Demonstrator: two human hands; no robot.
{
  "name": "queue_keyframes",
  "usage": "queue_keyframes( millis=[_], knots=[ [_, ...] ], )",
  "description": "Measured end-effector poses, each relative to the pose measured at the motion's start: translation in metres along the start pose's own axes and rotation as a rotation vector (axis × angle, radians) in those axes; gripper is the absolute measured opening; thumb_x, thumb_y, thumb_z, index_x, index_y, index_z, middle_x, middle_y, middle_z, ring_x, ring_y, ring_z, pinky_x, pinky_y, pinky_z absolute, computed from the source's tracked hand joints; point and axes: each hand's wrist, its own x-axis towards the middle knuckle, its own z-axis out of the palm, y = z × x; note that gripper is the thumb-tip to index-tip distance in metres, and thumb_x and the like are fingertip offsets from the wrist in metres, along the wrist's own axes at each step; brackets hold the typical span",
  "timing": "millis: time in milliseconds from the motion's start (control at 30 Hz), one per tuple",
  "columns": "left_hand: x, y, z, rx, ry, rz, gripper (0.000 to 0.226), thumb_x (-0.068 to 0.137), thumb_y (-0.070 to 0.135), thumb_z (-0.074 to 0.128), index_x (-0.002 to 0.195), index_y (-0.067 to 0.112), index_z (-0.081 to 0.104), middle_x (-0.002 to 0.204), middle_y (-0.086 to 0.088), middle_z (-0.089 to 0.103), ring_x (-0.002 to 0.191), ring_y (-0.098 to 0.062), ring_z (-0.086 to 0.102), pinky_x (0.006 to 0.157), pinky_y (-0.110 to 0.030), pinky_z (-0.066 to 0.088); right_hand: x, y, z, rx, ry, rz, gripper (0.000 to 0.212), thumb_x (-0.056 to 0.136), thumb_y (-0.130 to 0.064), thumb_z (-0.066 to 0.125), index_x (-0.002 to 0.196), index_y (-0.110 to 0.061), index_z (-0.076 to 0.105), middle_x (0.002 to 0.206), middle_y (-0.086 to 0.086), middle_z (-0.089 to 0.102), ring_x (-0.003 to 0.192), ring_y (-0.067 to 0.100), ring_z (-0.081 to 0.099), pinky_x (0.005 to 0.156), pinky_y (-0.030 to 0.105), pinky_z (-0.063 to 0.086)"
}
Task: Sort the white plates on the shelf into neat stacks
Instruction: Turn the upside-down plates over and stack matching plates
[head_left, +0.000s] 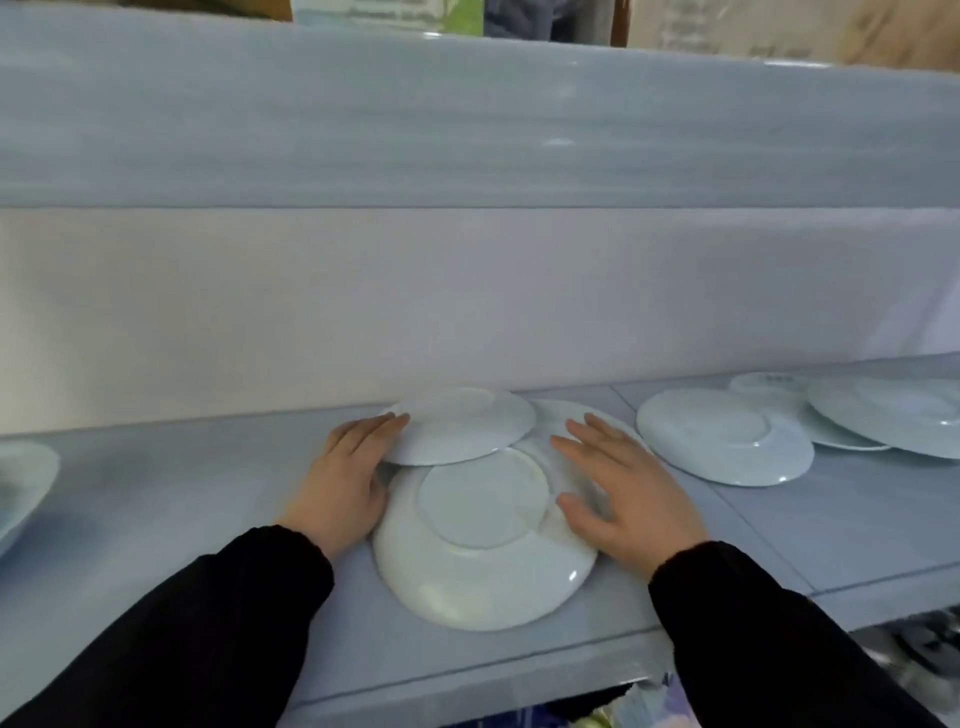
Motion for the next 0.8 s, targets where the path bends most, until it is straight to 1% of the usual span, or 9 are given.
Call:
queue_keyframes(
  millis=[100, 233, 300, 400, 500, 600, 667, 733, 800],
  knots=[
    [0.002, 0.005, 0.002, 0.016, -0.033, -0.022, 0.066, 0.076, 0.007, 0.041, 0.141, 0.018, 0.049, 0.141, -0.006, 0.052, 0.129, -0.03, 0.043, 0.111, -0.039, 0.033, 0.003, -0.002, -0.001, 0.053, -0.066, 0.01, 0.071, 0.08, -0.069, 0.037, 0.144, -0.041, 0.04, 0.155, -0.015, 0.03, 0.147, 0.003, 0.013, 0.119, 0.033, 0.02],
    [0.006, -0.002, -0.001, 0.011, -0.134, -0.12, 0.063, 0.083, 0.023, 0.032, 0.145, 0.026, 0.042, 0.149, 0.001, 0.043, 0.138, -0.022, 0.037, 0.117, -0.039, 0.026, 0.0, -0.007, -0.002, 0.09, -0.106, -0.039, 0.072, 0.077, -0.072, 0.034, 0.144, -0.046, 0.038, 0.152, -0.023, 0.027, 0.146, -0.002, 0.01, 0.117, 0.024, 0.016],
    [0.006, -0.007, 0.001, 0.012, -0.18, -0.149, 0.063, 0.085, 0.018, 0.038, 0.146, 0.032, 0.039, 0.151, 0.004, 0.041, 0.139, -0.018, 0.036, 0.118, -0.039, 0.026, -0.002, -0.008, -0.003, 0.091, -0.135, -0.067, 0.072, 0.077, -0.072, 0.032, 0.144, -0.046, 0.038, 0.152, -0.025, 0.026, 0.146, -0.003, 0.009, 0.116, 0.023, 0.015],
    [0.007, -0.01, 0.002, 0.026, -0.184, -0.148, 0.067, 0.087, 0.007, 0.051, 0.144, 0.04, 0.038, 0.149, 0.004, 0.043, 0.137, -0.02, 0.039, 0.116, -0.039, 0.029, -0.004, -0.01, -0.001, 0.114, -0.165, -0.081, 0.073, 0.076, -0.071, 0.033, 0.144, -0.045, 0.04, 0.155, -0.021, 0.028, 0.146, -0.003, 0.011, 0.118, 0.025, 0.017],
    [0.005, 0.0, 0.001, 0.052, -0.114, -0.137, 0.061, 0.088, 0.008, 0.057, 0.141, 0.034, 0.045, 0.14, -0.002, 0.049, 0.126, -0.027, 0.045, 0.11, -0.039, 0.035, -0.003, -0.01, 0.001, 0.114, -0.196, -0.097, 0.073, 0.077, -0.071, 0.033, 0.144, -0.044, 0.04, 0.156, -0.02, 0.027, 0.145, -0.004, 0.011, 0.118, 0.024, 0.015],
    [0.006, 0.011, -0.002, 0.097, -0.04, -0.109, 0.055, 0.087, 0.005, 0.057, 0.137, 0.027, 0.052, 0.126, -0.005, 0.053, 0.112, -0.031, 0.051, 0.098, -0.032, 0.038, -0.001, -0.011, 0.002, 0.101, -0.198, -0.114, 0.072, 0.078, -0.071, 0.034, 0.144, -0.042, 0.041, 0.156, -0.02, 0.027, 0.146, -0.003, 0.011, 0.119, 0.025, 0.016],
    [0.004, 0.011, -0.003, 0.106, -0.041, -0.135, 0.053, 0.086, 0.011, 0.05, 0.137, 0.029, 0.05, 0.123, -0.005, 0.05, 0.106, -0.03, 0.054, 0.093, -0.031, 0.041, 0.0, -0.011, 0.004, 0.099, -0.196, -0.123, 0.071, 0.078, -0.07, 0.034, 0.143, -0.042, 0.042, 0.155, -0.02, 0.027, 0.146, -0.002, 0.012, 0.118, 0.025, 0.016],
    [0.002, 0.01, -0.004, 0.116, -0.019, -0.132, 0.053, 0.083, 0.015, 0.048, 0.133, 0.034, 0.046, 0.119, -0.003, 0.048, 0.102, -0.03, 0.055, 0.089, -0.036, 0.047, 0.001, -0.01, 0.005, 0.096, -0.192, -0.133, 0.07, 0.079, -0.07, 0.035, 0.142, -0.041, 0.044, 0.155, -0.02, 0.028, 0.145, -0.003, 0.014, 0.118, 0.025, 0.017],
    [0.002, 0.01, -0.007, 0.13, 0.025, -0.146, 0.054, 0.082, 0.008, 0.054, 0.131, 0.03, 0.05, 0.117, -0.005, 0.048, 0.1, -0.032, 0.056, 0.085, -0.034, 0.045, 0.0, -0.008, 0.006, 0.091, -0.186, -0.131, 0.07, 0.079, -0.069, 0.036, 0.141, -0.041, 0.045, 0.154, -0.02, 0.03, 0.145, -0.003, 0.015, 0.118, 0.026, 0.019]
  ],
)
